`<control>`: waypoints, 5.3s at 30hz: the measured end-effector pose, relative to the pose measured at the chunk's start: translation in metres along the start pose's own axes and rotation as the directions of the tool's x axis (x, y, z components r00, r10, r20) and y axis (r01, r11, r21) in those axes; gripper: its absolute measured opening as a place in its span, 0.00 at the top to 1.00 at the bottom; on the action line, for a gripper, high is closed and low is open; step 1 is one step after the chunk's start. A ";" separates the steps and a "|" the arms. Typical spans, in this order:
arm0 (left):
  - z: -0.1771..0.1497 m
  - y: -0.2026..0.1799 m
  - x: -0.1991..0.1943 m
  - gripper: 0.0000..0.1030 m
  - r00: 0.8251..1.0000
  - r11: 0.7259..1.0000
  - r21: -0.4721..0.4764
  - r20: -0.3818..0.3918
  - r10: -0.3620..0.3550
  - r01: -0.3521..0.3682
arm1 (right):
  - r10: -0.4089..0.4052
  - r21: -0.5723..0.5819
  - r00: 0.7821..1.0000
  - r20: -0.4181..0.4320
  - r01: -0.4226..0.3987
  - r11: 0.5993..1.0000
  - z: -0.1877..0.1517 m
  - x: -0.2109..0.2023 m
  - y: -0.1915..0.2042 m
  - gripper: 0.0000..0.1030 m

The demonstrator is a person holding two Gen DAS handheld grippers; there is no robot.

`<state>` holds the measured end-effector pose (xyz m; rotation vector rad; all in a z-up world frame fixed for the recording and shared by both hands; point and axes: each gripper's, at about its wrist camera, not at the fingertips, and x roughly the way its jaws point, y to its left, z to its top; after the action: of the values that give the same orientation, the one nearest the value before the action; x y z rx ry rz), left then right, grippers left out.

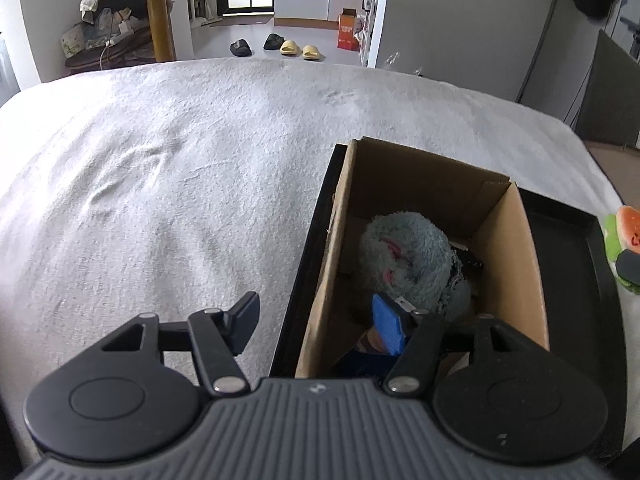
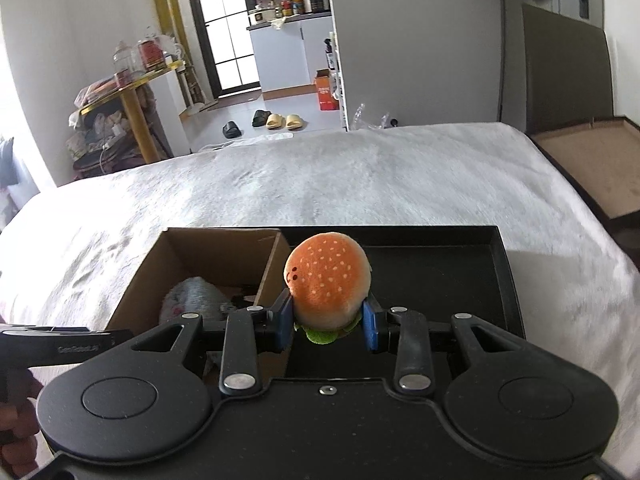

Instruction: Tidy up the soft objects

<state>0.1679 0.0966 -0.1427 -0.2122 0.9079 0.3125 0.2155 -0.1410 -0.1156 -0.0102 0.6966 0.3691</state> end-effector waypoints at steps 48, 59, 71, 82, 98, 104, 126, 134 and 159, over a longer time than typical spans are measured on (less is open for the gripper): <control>-0.003 0.030 -0.011 0.83 0.991 0.986 -0.097 -0.010 -0.137 0.135 | -0.045 -0.132 0.998 -0.034 0.040 0.990 -0.002 -0.033 0.059 0.41; 0.002 0.013 -0.057 0.42 0.993 0.993 -0.018 0.012 -0.118 0.119 | -0.001 -0.010 1.000 -0.011 0.001 1.000 -0.002 -0.061 0.039 0.38; 0.007 0.000 -0.110 0.14 0.992 0.993 0.049 0.063 -0.112 0.109 | 0.001 0.098 0.999 0.050 -0.006 0.995 -0.001 -0.099 0.020 0.00; -0.002 -0.008 -0.150 0.03 0.989 0.988 0.086 0.058 -0.133 0.127 | 0.046 0.144 0.998 0.045 -0.052 0.988 -0.003 -0.132 0.014 0.00; -0.024 -0.017 -0.208 0.01 0.985 0.979 0.145 0.083 -0.154 0.141 | 0.016 0.141 0.999 0.046 -0.023 0.990 -0.010 -0.177 0.007 0.00; -0.035 -0.018 -0.228 0.01 0.980 0.976 0.155 0.099 -0.170 0.153 | 0.017 0.134 0.998 0.060 -0.025 0.991 -0.014 -0.196 0.008 0.00; -0.060 -0.018 -0.248 0.01 0.978 0.963 0.215 0.089 -0.187 0.164 | -0.019 0.135 0.999 0.050 0.012 0.991 -0.037 -0.232 0.008 0.00; -0.066 -0.015 -0.251 0.01 0.981 0.963 0.220 0.079 -0.178 0.157 | -0.034 0.122 0.999 0.035 0.030 0.992 -0.042 -0.236 0.009 0.00; -0.082 -0.008 -0.255 0.01 0.980 0.960 0.227 0.072 -0.187 0.167 | -0.032 0.101 0.999 0.018 0.030 0.994 -0.051 -0.245 0.018 0.00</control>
<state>-0.0367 0.0191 0.0123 -0.0730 0.8175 0.0536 0.0046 -0.2117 0.0011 0.0785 0.6940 0.3034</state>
